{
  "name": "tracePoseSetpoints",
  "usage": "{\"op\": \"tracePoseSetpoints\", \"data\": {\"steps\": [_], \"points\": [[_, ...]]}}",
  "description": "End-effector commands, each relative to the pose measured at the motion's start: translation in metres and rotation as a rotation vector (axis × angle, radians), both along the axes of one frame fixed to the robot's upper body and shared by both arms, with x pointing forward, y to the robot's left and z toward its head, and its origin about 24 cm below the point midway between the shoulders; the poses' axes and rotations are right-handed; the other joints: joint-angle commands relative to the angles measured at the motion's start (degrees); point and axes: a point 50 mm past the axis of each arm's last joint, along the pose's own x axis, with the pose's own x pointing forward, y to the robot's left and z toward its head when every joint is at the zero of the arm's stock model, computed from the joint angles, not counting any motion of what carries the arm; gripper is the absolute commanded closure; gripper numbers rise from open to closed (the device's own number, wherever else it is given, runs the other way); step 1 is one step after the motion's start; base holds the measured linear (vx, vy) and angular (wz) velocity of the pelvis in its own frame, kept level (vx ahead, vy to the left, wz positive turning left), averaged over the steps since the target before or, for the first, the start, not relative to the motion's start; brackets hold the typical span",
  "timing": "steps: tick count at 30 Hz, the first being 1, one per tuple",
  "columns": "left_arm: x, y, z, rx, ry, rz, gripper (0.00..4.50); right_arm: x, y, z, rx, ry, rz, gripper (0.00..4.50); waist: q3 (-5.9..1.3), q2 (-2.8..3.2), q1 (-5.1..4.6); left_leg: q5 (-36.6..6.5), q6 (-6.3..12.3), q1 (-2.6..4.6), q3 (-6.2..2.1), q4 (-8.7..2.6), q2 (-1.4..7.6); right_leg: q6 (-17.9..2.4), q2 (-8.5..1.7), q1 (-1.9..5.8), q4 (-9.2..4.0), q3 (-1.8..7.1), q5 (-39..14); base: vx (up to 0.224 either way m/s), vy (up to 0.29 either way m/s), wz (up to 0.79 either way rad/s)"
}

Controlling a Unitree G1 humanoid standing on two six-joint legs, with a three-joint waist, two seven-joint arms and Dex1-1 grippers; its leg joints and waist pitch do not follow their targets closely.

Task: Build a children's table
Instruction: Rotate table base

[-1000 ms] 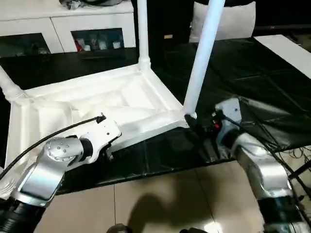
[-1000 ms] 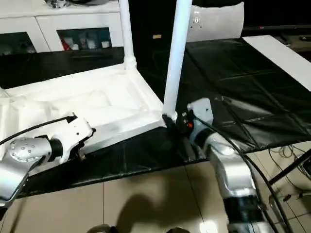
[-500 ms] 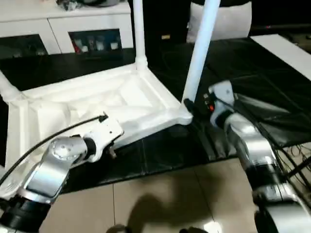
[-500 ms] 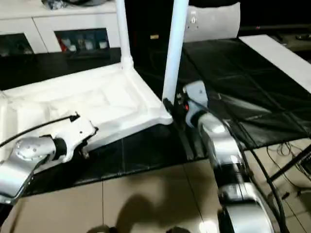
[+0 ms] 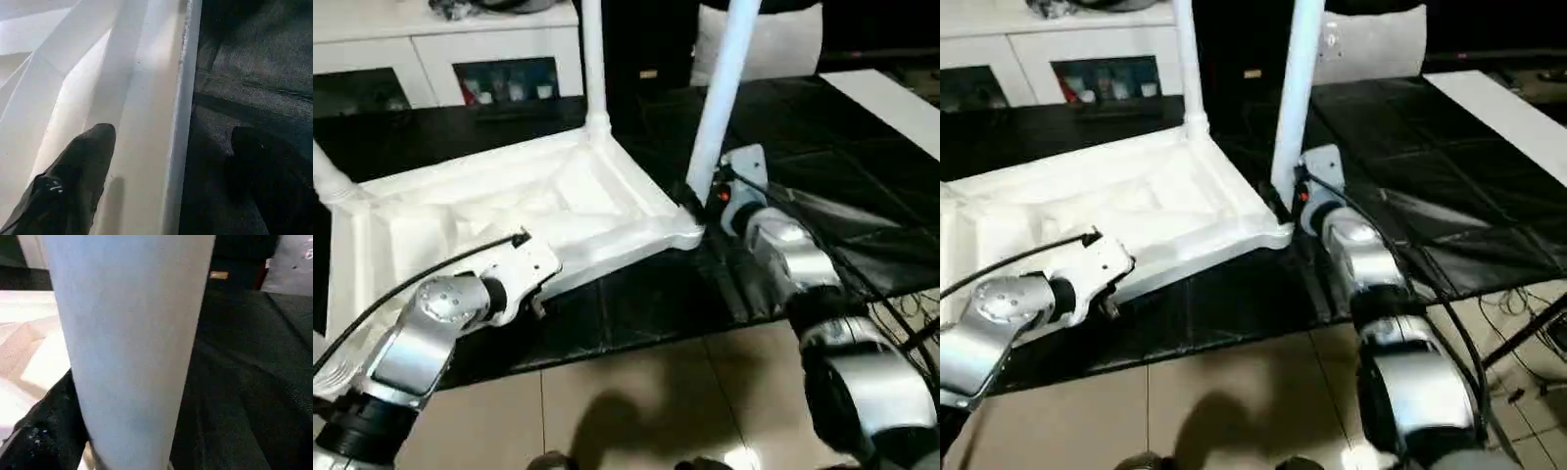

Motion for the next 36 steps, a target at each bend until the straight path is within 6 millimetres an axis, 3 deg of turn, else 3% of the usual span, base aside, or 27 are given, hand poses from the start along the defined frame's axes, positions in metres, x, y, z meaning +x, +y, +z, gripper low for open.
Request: {"op": "tracePoseSetpoints", "data": {"steps": [1, 6, 7, 11, 12, 14, 15, 19, 20, 23, 24, 26, 27, 28, 29, 31, 33, 34, 36], "points": [[0.003, 0.002, 0.001, 0.016, -0.024, 0.014, 0.28, 0.004, -0.013, 0.008, 0.026, -0.033, -0.099, 0.0, -4.46, 0.22, -0.04, -18.88, -0.85, 1.09, -0.22, -3.82, 1.1, -12.51, -2.16, 2.57, -3.94, 1.93, -15.92, 0.0, 0.0, 0.0], [0.006, 0.008, 0.0, 0.031, -0.048, 0.038, 0.28, 0.003, -0.042, 0.008, 0.058, -0.056, -0.259, 0.0, -4.54, 0.31, 0.56, -18.54, -0.87, 1.35, -0.11, -3.79, 1.13, -11.95, -1.93, 2.25, -3.91, 1.93, -14.87, 0.0, 0.0, 0.0], [0.006, 0.009, 0.0, 0.033, -0.052, 0.042, 0.28, 0.003, -0.048, 0.007, 0.063, -0.058, -0.284, 0.0, -4.38, 0.63, 0.69, -18.63, -0.97, 1.32, -0.14, -3.83, 1.13, -11.92, -1.93, 2.16, -3.86, 1.94, -14.66, 0.0, 0.0, 0.0], [0.012, 0.012, 0.002, 0.056, -0.084, 0.052, 0.28, -0.004, -0.078, 0.003, 0.068, -0.06, -0.419, 0.0, -4.39, 0.47, 1.4, -19.76, -1.02, 1.72, 0.12, -3.71, 1.05, -11.53, -1.83, 1.84, -4.13, 1.99, -14.94, 0.0, 0.0, 0.0], [0.016, 0.011, 0.003, 0.06, -0.097, 0.054, 0.28, -0.008, -0.093, 0.0, 0.075, -0.059, -0.482, 0.0, -4.38, 0.46, 1.51, -19.79, -1.11, 1.64, 0.11, -3.73, 1.06, -11.35, -1.78, 1.93, -4.1, 1.99, -14.84, 0.0, 0.0, 0.0], [0.017, 0.01, 0.003, 0.06, -0.103, 0.053, 0.28, -0.011, -0.1, -0.001, 0.072, -0.06, -0.508, 0.0, -4.39, 0.39, 1.8, -19.8, -1.3, 1.64, 0.06, -3.73, 1.05, -10.82, -1.76, 1.99, -4.14, 1.93, -15.32, 0.0, 0.0, 0.0], [0.02, 0.007, 0.005, 0.064, -0.12, 0.05, 0.28, -0.016, -0.113, -0.002, 0.061, -0.061, -0.557, 0.0, -4.34, 0.34, 1.87, -19.77, -1.42, 1.59, 0.03, -3.76, 0.99, -10.45, -1.68, 2.03, -4.11, 1.9, -15.42, 0.0, 0.0, 0.0], [0.028, 0.004, 0.007, 0.064, -0.15, 0.053, 0.28, -0.021, -0.125, -0.003, 0.047, -0.068, -0.595, 0.0, -4.4, 0.08, 2.15, -19.98, -1.41, 1.55, 0.07, -3.7, 0.85, -9.37, -1.79, 2.06, -4.41, 1.85, -17.12, 0.0, 0.0, 0.0], [0.033, 0.001, 0.009, 0.064, -0.17, 0.059, 0.28, -0.024, -0.131, -0.004, 0.038, -0.071, -0.61, 0.0, -4.37, -0.03, 2.06, -19.61, -1.27, 1.26, 0.02, -3.72, 0.74, -9.18, -1.78, 2.25, -4.42, 1.78, -17.26, 0.0, 0.0, 0.0], [0.045, -0.009, 0.012, 0.038, -0.216, 0.089, 0.28, -0.027, -0.134, -0.004, 0.033, -0.072, -0.599, 0.0, -4.33, -0.26, 1.84, -19.09, -0.98, 0.85, -0.03, -3.73, 0.61, -8.53, -1.84, 2.48, -4.58, 1.66, -18.19, 0.0, 0.0, 0.0], [0.052, -0.02, 0.015, -0.017, -0.247, 0.119, 0.28, -0.027, -0.129, -0.005, 0.021, -0.069, -0.536, 0.0, -4.43, -0.21, 1.66, -19.48, -0.76, 1.14, 0.11, -3.48, 0.59, -8.59, -1.74, 2.3, -4.72, 1.66, -18.2, 0.0, 0.0, 0.0], [0.055, -0.031, 0.017, -0.111, -0.265, 0.166, 0.28, -0.027, -0.118, -0.005, 0.002, -0.079, -0.439, 0.0, -4.58, -0.5, 1.62, -18.17, -0.22, 0.6, -0.04, -3.52, 0.66, -9.03, -2.0, 2.86, -4.53, 1.59, -16.85, 0.0, 0.0, 0.0], [0.054, -0.033, 0.017, -0.149, -0.268, 0.183, 0.28, -0.027, -0.113, -0.004, -0.005, -0.091, -0.407, 0.0, -4.69, -0.07, 1.47, -17.01, 0.22, 0.3, -0.15, -3.43, 0.66, -9.49, -2.18, 3.13, -4.4, 1.5, -15.74, 0.0, 0.0, 0.0], [0.054, -0.033, 0.017, -0.149, -0.268, 0.183, 0.28, -0.027, -0.113, -0.004, -0.005, -0.091, -0.407, 0.0, -4.72, -0.33, 1.31, -16.9, 0.57, 0.34, -0.04, -3.4, 0.65, -9.61, -2.15, 2.99, -4.61, 1.48, -15.77, 0.0, 0.0, 0.0], [0.054, -0.033, 0.017, -0.149, -0.268, 0.183, 0.28, -0.027, -0.113, -0.004, -0.005, -0.091, -0.407, 0.0, -4.76, -0.62, 0.94, -15.85, 1.02, -0.07, -0.14, -3.38, 0.59, -9.8, -2.22, 3.36, -4.44, 1.35, -15.42, 0.0, 0.0, 0.0], [0.049, -0.036, 0.017, -0.238, -0.274, 0.22, 0.28, -0.029, -0.097, -0.001, 0.029, -0.117, -0.294, 0.0, -4.72, -0.97, 0.27, -14.75, 2.18, -0.2, 0.04, -3.13, 0.61, -10.13, -2.08, 3.3, -4.47, 1.4, -14.2, 0.0, 0.0, 0.0], [0.045, -0.037, 0.017, -0.294, -0.28, 0.238, 0.28, -0.032, -0.086, -0.002, 0.073, -0.096, -0.212, 0.0, -4.78, -0.78, -0.05, -12.88, 4.09, -0.38, -0.03, -3.07, 0.85, -10.89, -2.13, 3.4, -4.32, 1.36, -12.62, 0.0, 0.0, 0.0], [0.04, -0.036, 0.017, -0.345, -0.278, 0.262, 0.28, -0.035, -0.081, -0.003, 0.048, -0.092, -0.174, 0.0, -4.88, -0.9, -0.14, -12.51, 4.23, -0.09, 0.2, -2.92, 0.79, -11.19, -1.85, 2.99, -4.5, 1.29, -13.17, 0.0, 0.0, 0.0], [0.031, -0.035, 0.018, -0.415, -0.289, 0.287, 0.13, -0.041, -0.078, -0.004, 0.015, -0.104, -0.159, 0.0, -4.73, -0.76, 0.02, -10.36, 4.31, -0.43, 0.14, -3.03, 1.34, -12.14, -1.96, 3.15, -4.1, 1.38, -10.26, 0.0, 0.0, 0.0]]}}
